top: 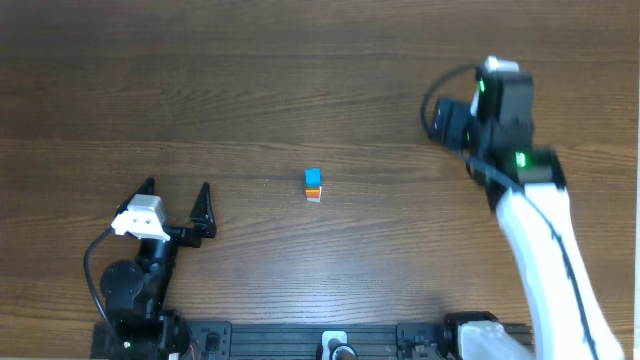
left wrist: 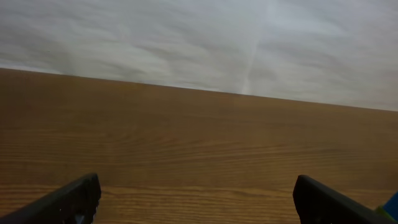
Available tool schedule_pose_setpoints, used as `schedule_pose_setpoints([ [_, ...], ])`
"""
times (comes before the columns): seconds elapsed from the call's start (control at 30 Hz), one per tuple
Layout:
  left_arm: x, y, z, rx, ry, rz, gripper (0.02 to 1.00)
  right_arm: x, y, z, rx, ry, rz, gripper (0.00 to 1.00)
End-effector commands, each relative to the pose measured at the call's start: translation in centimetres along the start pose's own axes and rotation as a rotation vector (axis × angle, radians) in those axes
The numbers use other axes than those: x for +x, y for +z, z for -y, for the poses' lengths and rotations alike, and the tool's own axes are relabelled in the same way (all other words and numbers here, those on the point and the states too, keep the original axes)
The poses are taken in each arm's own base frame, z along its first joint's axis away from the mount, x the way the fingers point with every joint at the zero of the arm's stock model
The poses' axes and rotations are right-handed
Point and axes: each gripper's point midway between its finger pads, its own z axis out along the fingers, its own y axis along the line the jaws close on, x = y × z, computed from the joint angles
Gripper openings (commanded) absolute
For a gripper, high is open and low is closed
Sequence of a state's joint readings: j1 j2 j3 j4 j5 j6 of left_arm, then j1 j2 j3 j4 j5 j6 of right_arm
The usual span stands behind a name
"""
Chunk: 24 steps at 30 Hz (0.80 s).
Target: Stack Cubes
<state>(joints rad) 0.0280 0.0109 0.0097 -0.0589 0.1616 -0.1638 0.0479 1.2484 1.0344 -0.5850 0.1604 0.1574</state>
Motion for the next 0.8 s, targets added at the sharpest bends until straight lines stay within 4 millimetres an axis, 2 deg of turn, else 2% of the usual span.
schedule_pose_setpoints([
  [0.03, 0.2, 0.0, 0.3, 0.017, 0.015, -0.003, 0.998, 2.7, -3.1, 0.7, -0.035, -0.018, 0.129, 0.993],
  [0.13, 0.2, 0.0, 0.3, 0.017, 0.015, -0.003, 1.0, 4.5, -5.4, 0.6, -0.094, -0.006, 0.245, 0.993],
  [0.3, 0.2, 0.0, 0.3, 0.017, 0.015, -0.003, 1.0, 6.6, -7.3, 0.7, -0.141, 0.009, 0.392, 0.993],
  [0.5, 0.2, 0.0, 0.3, 0.017, 0.015, -0.003, 1.0, 9.1, -7.6, 0.6, -0.187, 0.015, 0.505, 0.991],
  [0.63, 0.2, 0.0, 0.3, 0.017, 0.015, -0.003, 1.0, 9.5, -7.9, -0.2, -0.238, -0.029, 0.61, 0.991],
  [0.8, 0.2, 0.0, 0.3, 0.017, 0.015, -0.003, 1.0, 9.5, -7.9, -0.1, -0.22, -0.087, 0.719, 0.991],
])
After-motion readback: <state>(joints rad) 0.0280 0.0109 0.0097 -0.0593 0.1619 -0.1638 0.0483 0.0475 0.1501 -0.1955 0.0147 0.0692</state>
